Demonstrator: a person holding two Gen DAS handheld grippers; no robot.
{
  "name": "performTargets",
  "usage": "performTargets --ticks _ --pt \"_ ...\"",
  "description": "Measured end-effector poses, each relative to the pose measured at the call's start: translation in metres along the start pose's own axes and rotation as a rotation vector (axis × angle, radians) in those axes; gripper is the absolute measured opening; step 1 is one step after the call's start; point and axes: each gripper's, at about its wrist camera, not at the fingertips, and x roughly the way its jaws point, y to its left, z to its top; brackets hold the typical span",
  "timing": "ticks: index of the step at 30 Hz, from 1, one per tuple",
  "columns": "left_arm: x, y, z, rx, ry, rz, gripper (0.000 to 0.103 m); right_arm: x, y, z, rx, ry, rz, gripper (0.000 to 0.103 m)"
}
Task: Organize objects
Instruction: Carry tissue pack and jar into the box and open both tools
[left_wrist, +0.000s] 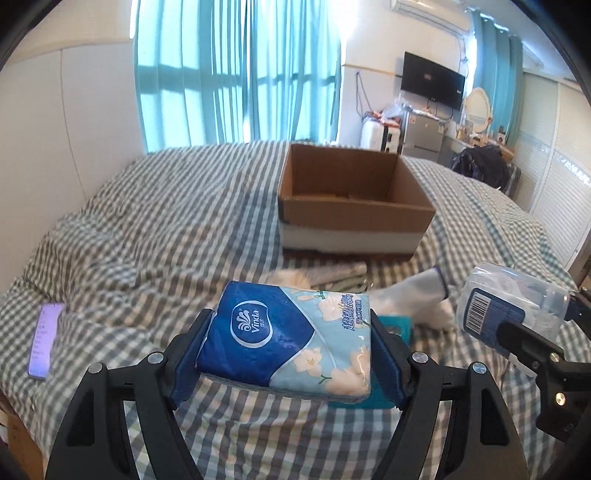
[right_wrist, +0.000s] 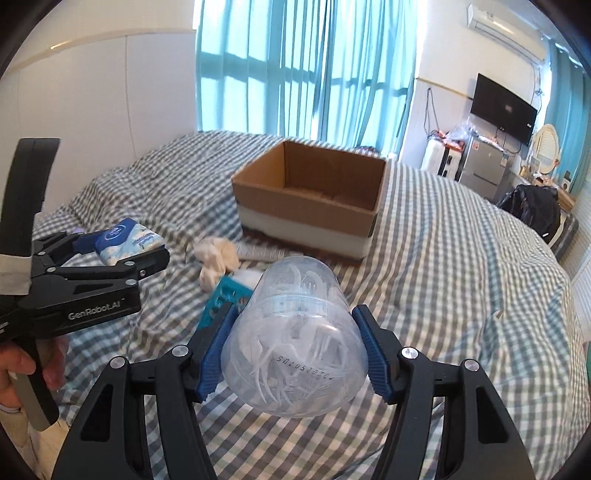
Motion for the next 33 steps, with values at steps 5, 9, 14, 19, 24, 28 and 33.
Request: performTargets --ticks 5,9,14,19,24,28,33 --pt "0.002 -0.009 0.012 0.021 -0.013 -0.013 0.079 0.003 -0.009 0.009 0.0 -0.006 -0.003 0.063" --pt "0.015 -0.017 0.034 0.04 -0.01 -0.031 0.079 0.007 -0.021 0.027 0.001 -0.023 0.005 0.063" --pt "0.03 -0.024 0.074 0.049 -0.05 -0.059 0.079 0.015 -0.037 0.067 -0.018 -0.067 0.008 0.063" --pt "0.064 -0.023 0.118 0.033 -0.063 -0.061 0.079 0.041 -0.055 0.117 -0.017 -0.098 0.033 0.063" --pt "0.104 -0.025 0.15 0.028 -0.068 -0.055 0.079 0.083 -0.074 0.159 0.009 -0.096 0.066 0.063" --pt "0.133 -0.034 0.163 0.043 -0.075 -0.021 0.079 0.124 -0.089 0.184 0.024 -0.089 0.057 0.063" --pt "0.178 -0.039 0.167 0.042 -0.027 -0.009 0.079 0.19 -0.103 0.2 0.03 -0.027 0.074 0.063"
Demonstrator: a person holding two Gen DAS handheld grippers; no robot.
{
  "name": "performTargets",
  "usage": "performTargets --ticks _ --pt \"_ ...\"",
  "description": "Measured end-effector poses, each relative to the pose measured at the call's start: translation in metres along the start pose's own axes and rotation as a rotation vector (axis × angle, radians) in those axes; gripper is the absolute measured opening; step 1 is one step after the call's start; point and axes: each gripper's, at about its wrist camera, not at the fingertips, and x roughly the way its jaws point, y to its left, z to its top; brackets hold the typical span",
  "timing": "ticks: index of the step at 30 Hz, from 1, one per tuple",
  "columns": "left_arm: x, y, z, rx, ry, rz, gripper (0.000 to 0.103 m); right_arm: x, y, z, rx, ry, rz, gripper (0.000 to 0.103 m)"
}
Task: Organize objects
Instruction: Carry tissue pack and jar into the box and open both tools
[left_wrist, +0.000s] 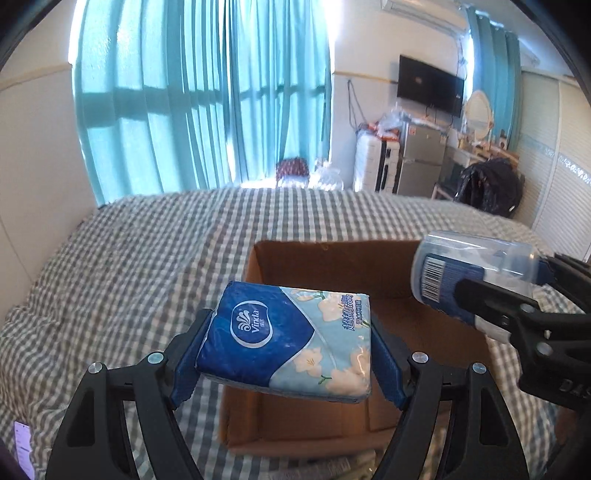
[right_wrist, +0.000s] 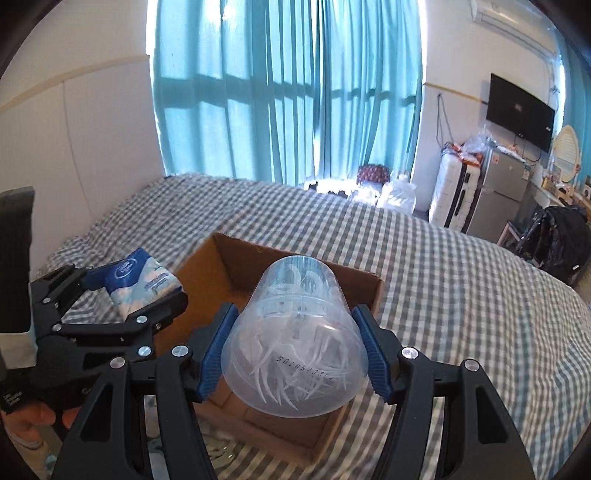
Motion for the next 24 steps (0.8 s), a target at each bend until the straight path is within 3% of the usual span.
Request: performTargets --ticks 7,11,16,18,24 --pt "0.037 -0.005 -0.004 0.004 0.034 0.022 0.082 0.05 -0.015 0.0 0.0 0.045 0.03 0.063" --pt "0.038 -0.012 -0.006 0.036 0.022 0.029 0.093 0.056 -0.023 -0.005 0.034 0.047 0.062 0.064" --pt "0.022 -0.014 0.0 0.006 0.032 0.002 0.094 0.025 -0.022 -0.002 0.032 -0.018 0.062 0.067" --pt "0.012 -0.011 0.003 -0.006 0.034 0.017 0.096 0.006 -0.024 0.006 0.019 -0.055 0.039 0.076" --pt "-0.043 -0.003 0.003 -0.054 0.0 0.067 0.1 -0.06 -0.015 0.013 -0.011 -0.105 0.029 0.08"
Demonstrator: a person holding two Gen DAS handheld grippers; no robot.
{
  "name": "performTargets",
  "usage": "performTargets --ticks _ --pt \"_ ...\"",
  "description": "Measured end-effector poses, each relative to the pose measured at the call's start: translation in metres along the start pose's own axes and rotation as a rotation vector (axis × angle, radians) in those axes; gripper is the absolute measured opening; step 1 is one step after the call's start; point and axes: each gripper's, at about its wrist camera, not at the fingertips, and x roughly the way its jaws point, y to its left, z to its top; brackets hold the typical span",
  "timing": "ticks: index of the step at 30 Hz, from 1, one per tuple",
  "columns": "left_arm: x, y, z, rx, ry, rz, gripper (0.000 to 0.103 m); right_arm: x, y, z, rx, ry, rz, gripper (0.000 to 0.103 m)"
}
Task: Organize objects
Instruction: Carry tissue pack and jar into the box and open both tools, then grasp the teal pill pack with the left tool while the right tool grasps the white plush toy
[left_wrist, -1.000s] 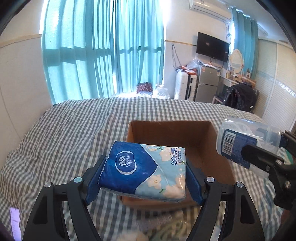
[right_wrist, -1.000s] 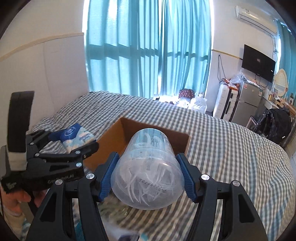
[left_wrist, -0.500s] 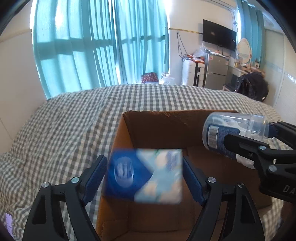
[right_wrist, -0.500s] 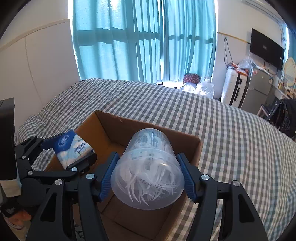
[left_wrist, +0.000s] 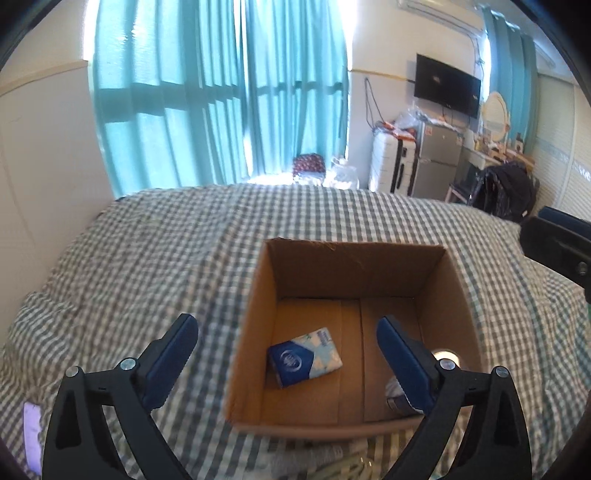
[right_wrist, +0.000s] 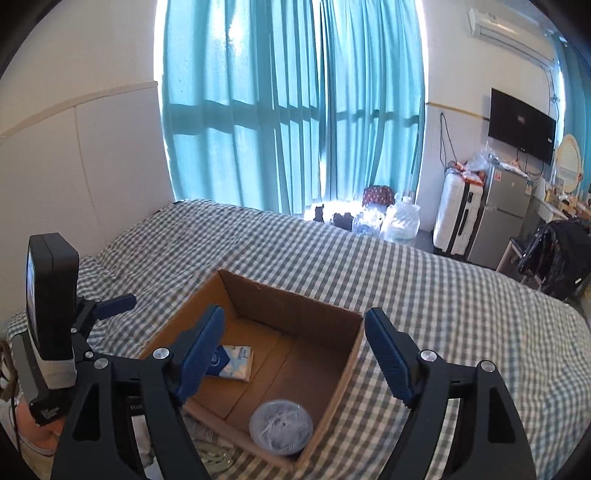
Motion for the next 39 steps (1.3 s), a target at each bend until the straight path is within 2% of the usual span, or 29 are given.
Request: performTargets --ticks 7,14,20,21,23,26,30,35,38,39 --pt "-0.061 0.02 -0.018 -0.076 -0.03 0.01 0.101 -0.071 0.019 -0.01 -0.055 -0.021 0.012 0.084" --pt "-0.096 0.023 -0.065 -0.096 -0.017 0.063 0.101 -0.102 0.03 -0.08 -0.089 0.043 0.018 0.084" --pt "-0.096 0.015 -0.128 -0.119 0.023 0.117 0.101 -0.086 0.021 -0.145 -0.05 0.115 0.006 0.084" --pt "-0.093 0.012 -0.14 -0.118 0.03 0.128 0.101 -0.08 0.019 -0.155 -0.04 0.136 0.024 0.084" --pt "-0.086 0.004 -0.159 -0.099 0.061 0.12 0.101 -0.068 0.015 -0.171 -0.013 0.174 0.044 0.084" --pt "-0.073 -0.009 -0.184 -0.067 0.135 0.095 0.101 -0.051 0.018 -0.192 -0.019 0.239 0.027 0.084" --pt "-0.06 -0.024 -0.203 -0.005 0.181 0.079 0.101 -0.04 0.032 -0.204 -0.07 0.293 0.029 0.084" --pt "-0.048 -0.029 -0.217 -0.009 0.211 0.018 0.101 -0.029 0.035 -0.212 -0.054 0.343 0.041 0.084" --pt "-0.041 -0.033 -0.223 0.02 0.23 0.023 0.101 -0.017 0.034 -0.216 -0.019 0.39 0.07 0.076" --pt "-0.039 -0.033 -0.226 0.027 0.235 0.023 0.097 -0.011 0.037 -0.217 -0.021 0.4 0.067 0.074"
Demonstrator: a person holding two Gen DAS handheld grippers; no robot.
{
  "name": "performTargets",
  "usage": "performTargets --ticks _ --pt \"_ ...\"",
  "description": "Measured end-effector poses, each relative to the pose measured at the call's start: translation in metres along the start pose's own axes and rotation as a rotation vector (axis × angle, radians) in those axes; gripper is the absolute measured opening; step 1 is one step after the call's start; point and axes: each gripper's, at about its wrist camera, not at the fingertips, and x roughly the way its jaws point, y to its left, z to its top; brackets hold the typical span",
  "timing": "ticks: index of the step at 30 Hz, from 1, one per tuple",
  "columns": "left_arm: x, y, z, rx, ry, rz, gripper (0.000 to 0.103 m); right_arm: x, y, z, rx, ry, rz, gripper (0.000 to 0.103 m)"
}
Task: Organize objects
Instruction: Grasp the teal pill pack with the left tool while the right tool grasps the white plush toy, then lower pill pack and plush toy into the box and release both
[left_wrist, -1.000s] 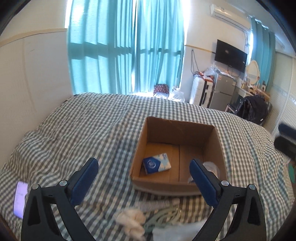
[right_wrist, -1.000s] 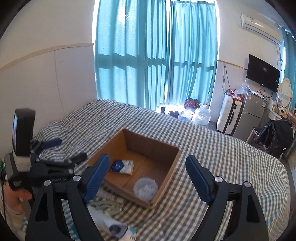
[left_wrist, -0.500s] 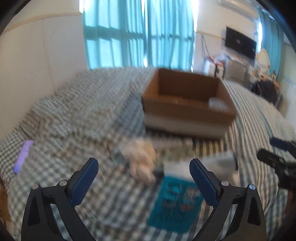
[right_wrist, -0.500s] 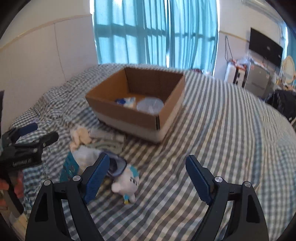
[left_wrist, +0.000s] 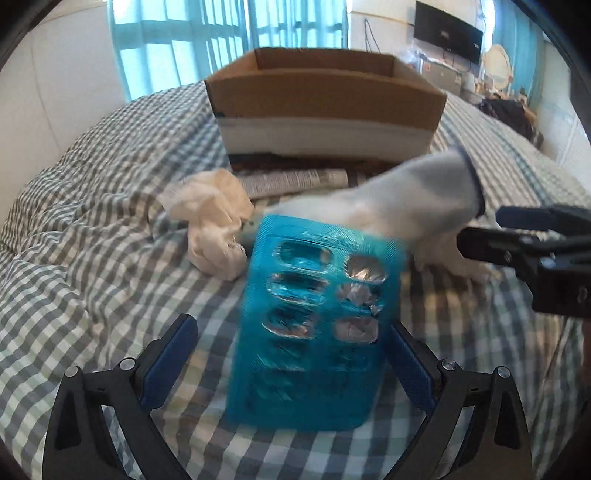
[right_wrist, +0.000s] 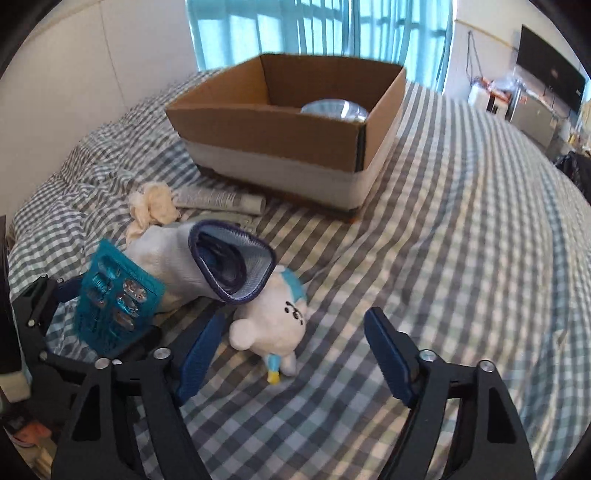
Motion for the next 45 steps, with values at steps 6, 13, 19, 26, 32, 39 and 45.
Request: performTargets --ticks 6,13,19,26,32,39,45 --pt "-0.003 0.004 -0.005 -0.013 0.005 -0.065 0.07 0.025 0.009 -0.002 -0.027 0.08 0.026 0.047" --pt "-0.016 0.011 -0.007 -0.019 0.008 -0.098 0.07 0.016 0.011 -0.011 -0.048 0.063 -0.017 0.041" --pt "-0.038 0.023 -0.001 -0.035 -0.028 -0.11 0.07 -0.007 0.014 -0.024 -0.003 0.02 -0.062 0.041" --pt "-0.06 0.03 0.004 -0.046 -0.054 -0.116 0.07 -0.047 0.02 -0.039 0.054 -0.055 -0.084 0.041" --pt "-0.083 0.033 0.026 -0.037 -0.121 -0.112 0.07 -0.072 0.036 -0.025 0.034 -0.105 -0.084 0.041" --pt "-0.096 0.038 0.069 -0.026 -0.194 -0.104 0.07 -0.103 0.042 0.011 -0.003 -0.19 -0.095 0.041" --pt "-0.099 0.046 0.118 -0.043 -0.252 -0.099 0.07 -0.118 0.035 0.054 -0.036 -0.257 -0.105 0.041"
